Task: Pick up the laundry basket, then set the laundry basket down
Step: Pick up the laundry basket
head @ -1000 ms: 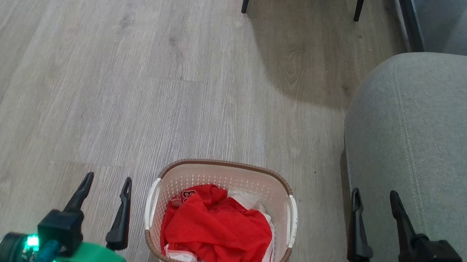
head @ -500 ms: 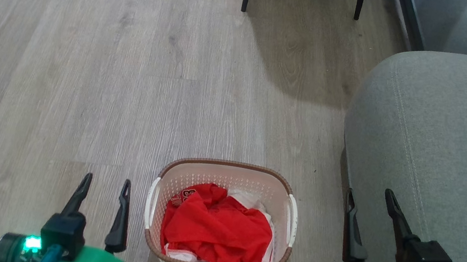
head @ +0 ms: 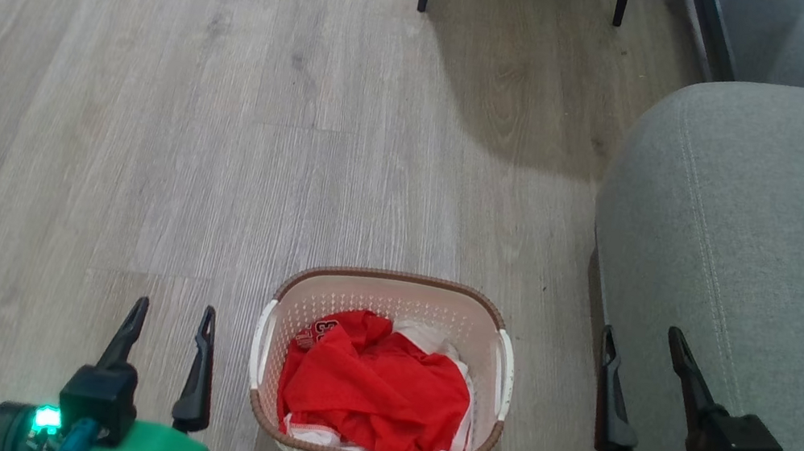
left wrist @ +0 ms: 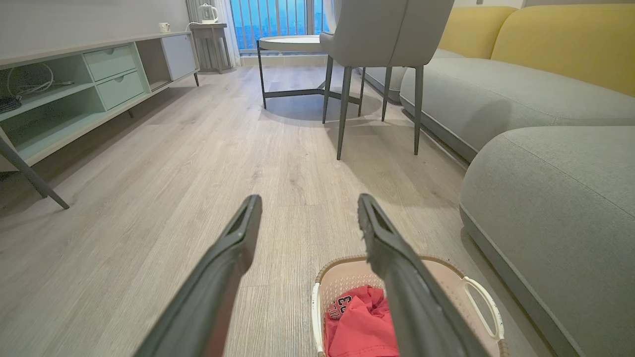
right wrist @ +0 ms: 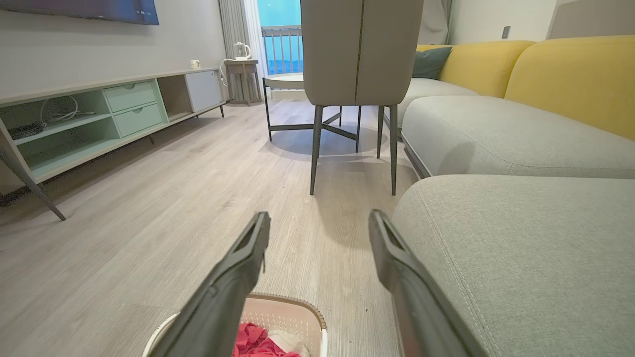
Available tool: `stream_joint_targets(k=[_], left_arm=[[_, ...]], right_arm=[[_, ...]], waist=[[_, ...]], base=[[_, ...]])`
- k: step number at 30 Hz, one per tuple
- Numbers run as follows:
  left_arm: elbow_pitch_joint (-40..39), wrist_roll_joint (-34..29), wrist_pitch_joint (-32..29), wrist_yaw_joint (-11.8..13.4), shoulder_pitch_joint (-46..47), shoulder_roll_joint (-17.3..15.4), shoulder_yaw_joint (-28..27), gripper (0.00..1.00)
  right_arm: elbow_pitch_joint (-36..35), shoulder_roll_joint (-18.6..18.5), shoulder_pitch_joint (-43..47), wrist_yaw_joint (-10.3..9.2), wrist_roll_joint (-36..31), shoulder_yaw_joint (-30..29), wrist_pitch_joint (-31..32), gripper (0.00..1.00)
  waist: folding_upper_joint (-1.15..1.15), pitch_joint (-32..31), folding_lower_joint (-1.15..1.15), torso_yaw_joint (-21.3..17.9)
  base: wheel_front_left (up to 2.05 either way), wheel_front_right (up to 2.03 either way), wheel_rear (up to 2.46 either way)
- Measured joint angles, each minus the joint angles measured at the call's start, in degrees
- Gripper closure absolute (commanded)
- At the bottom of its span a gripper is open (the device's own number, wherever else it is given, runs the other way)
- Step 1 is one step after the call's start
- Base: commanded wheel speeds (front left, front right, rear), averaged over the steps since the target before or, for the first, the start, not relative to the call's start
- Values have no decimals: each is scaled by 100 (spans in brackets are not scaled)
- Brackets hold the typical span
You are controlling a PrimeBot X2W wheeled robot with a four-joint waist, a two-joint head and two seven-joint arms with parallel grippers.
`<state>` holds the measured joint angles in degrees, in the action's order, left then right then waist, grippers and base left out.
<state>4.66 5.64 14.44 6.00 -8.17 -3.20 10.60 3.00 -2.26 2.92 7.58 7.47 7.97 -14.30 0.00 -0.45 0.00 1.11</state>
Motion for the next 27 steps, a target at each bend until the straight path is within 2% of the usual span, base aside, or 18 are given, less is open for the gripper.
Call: stream_joint_targets(k=[14, 27], left_arm=[[47, 1, 0, -44, 43, 2, 8, 0], [602, 311, 1, -53, 835, 13, 108, 0]], right_arm=[[223, 0, -23, 0, 22, -124, 0, 0], [865, -2, -836, 0, -2, -211, 0, 0]], waist=[[0, 179, 0, 10], [0, 1024, 1, 64]], base=[[0, 0, 0], [0, 0, 0]])
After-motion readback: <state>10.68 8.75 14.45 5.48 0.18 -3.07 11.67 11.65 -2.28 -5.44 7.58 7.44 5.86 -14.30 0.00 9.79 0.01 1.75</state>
